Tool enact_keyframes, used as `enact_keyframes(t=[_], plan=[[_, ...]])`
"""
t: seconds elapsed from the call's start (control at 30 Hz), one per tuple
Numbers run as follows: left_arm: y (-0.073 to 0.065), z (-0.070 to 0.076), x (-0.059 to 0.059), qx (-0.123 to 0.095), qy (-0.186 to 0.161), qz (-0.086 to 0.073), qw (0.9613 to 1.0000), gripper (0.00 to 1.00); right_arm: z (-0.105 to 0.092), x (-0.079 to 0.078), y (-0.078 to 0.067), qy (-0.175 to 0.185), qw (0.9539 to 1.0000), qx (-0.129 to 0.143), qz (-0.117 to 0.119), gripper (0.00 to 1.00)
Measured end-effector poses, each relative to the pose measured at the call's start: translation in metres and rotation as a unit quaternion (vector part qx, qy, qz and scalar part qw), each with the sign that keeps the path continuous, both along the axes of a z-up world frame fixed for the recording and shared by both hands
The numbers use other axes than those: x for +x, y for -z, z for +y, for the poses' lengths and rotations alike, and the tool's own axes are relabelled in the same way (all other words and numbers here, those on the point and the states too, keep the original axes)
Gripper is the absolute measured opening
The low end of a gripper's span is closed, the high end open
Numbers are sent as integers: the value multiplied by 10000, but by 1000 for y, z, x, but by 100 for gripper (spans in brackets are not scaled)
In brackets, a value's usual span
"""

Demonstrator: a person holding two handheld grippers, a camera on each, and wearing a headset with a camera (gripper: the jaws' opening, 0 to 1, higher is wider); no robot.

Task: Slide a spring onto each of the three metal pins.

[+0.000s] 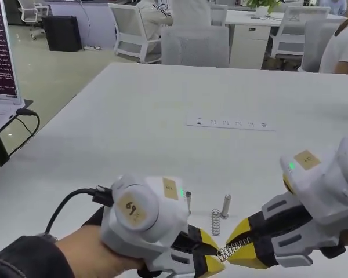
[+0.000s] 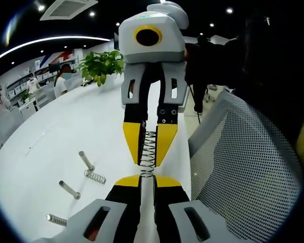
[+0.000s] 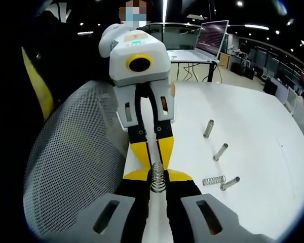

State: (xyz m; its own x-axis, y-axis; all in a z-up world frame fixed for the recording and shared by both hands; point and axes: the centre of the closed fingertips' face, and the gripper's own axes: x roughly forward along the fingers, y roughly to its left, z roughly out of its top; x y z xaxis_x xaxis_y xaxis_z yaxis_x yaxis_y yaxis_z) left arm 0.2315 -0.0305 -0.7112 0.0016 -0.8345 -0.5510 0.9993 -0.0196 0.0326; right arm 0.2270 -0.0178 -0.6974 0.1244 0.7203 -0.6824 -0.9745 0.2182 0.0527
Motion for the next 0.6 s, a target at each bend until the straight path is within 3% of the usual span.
enact_keyframes(t=[0.37,0.6], plan=[[1,3,1,13,-15,24,10000,0,3,2,-3,-88,9999,-113,-27,9],[-3,7,2,-46,-165,122,9998,3,2,8,-9,-180,9995,-249,-89,9]])
